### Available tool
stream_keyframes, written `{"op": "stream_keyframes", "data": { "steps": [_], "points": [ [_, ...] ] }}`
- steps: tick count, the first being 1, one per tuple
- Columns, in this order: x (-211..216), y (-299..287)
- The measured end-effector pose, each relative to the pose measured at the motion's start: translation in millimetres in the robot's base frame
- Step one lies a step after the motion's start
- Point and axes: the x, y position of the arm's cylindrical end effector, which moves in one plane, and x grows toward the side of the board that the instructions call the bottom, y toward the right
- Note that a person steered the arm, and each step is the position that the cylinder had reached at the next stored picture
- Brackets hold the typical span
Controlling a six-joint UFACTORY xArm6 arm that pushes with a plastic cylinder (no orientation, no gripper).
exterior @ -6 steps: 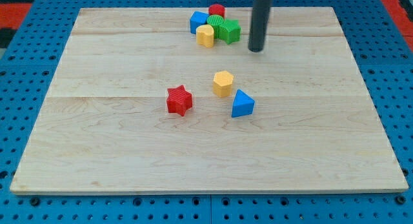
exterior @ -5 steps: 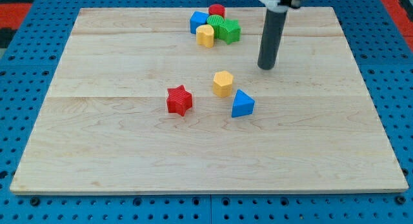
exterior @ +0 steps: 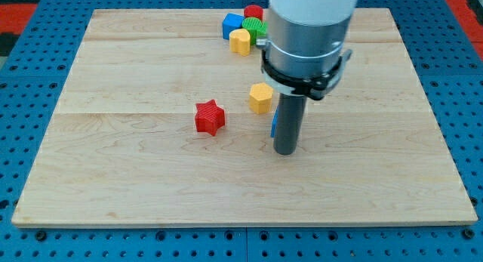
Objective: Slide the blue triangle to the yellow hexagon
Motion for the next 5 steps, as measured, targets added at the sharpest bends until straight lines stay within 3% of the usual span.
{"op": "stream_keyframes", "data": {
  "steps": [3, 5],
  "points": [
    [-43.5, 1.5],
    [-83.0, -28.0]
  ]
}}
